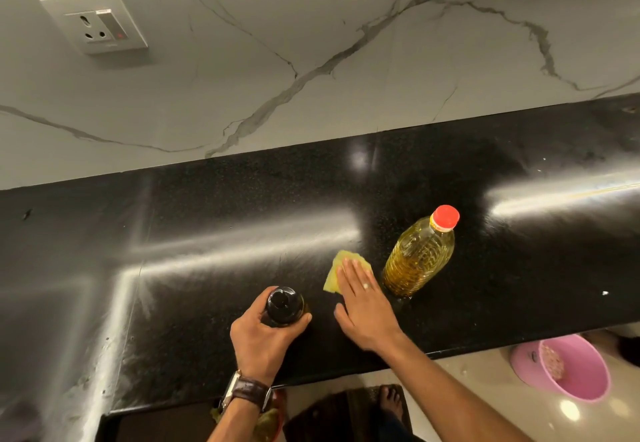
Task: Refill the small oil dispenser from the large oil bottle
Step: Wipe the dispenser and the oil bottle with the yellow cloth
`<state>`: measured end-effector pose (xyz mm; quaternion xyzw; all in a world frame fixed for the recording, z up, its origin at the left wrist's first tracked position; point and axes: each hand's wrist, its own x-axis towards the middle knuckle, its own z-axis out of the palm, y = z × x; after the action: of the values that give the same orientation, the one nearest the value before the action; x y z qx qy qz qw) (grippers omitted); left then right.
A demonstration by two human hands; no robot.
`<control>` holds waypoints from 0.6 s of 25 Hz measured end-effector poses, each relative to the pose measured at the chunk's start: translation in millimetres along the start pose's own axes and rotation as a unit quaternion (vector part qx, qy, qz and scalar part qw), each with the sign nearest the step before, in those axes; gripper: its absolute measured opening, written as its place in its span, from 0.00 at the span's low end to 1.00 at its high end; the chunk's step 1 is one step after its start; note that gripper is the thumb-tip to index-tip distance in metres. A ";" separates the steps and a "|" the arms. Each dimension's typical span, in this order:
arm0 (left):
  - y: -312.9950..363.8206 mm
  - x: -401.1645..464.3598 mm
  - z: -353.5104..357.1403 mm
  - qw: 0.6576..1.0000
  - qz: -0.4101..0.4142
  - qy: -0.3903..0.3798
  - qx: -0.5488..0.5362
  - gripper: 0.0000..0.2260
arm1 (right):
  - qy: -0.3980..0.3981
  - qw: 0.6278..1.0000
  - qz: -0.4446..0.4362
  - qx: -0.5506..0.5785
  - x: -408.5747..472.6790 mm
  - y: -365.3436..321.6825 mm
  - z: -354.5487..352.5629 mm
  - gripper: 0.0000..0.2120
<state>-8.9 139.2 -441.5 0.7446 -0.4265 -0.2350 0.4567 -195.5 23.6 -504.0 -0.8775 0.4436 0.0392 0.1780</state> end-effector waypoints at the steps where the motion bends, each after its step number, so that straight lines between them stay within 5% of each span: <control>1: 2.0 1.6 -4.4 1.000 0.004 0.005 -0.002 0.26 | -0.010 1.000 0.011 0.007 18.1 -5.3 -2.0 0.40; 4: 4.8 8.2 -16.9 0.999 0.011 0.035 -0.009 0.26 | -0.038 0.999 -0.033 0.002 37.3 -41.0 5.8 0.41; 10: 10.7 24.2 -25.0 0.999 0.030 0.029 -0.023 0.25 | -0.116 0.963 -0.245 -0.011 -56.6 -77.0 24.0 0.38; 12: 10.4 24.7 -27.3 0.999 0.034 0.028 -0.020 0.26 | -0.086 0.969 -0.231 -0.002 -78.1 -53.5 26.3 0.39; 15: 10.1 23.1 -31.8 0.999 0.035 0.022 -0.019 0.25 | -0.010 0.997 -0.077 0.001 -68.6 -22.2 21.5 0.39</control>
<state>22.5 132.6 -416.6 0.7253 -0.4373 -0.2102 0.4884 -217.4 95.6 -502.3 -0.9085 0.3727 0.0337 0.1860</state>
